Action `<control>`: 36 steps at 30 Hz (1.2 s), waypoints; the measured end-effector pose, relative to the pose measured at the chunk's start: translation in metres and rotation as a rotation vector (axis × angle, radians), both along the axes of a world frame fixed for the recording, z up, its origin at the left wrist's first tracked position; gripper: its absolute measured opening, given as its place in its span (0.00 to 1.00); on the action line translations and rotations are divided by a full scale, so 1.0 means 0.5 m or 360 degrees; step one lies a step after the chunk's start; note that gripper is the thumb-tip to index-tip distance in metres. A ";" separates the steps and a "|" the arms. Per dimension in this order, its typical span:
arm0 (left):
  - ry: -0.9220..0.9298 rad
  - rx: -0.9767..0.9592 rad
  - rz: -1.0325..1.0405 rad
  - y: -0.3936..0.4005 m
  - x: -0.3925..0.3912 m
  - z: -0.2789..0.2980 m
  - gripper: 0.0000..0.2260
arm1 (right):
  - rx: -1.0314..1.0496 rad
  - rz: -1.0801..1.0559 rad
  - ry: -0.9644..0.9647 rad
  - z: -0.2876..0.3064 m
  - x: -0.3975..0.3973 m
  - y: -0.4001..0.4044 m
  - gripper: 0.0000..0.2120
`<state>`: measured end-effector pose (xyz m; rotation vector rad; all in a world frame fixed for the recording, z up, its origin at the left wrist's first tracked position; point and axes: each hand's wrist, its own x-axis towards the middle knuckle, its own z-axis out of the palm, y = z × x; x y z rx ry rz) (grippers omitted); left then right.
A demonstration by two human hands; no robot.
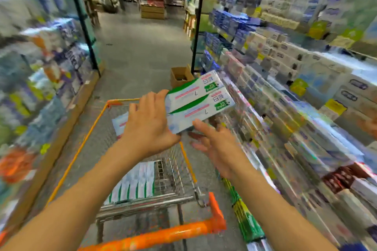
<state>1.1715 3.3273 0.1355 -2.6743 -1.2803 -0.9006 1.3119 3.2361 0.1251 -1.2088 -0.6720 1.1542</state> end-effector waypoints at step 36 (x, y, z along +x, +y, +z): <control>-0.1606 -0.2048 0.0172 0.478 -0.064 -0.461 0.27 | -0.0512 0.0200 -0.0177 -0.397 -0.116 0.633 0.30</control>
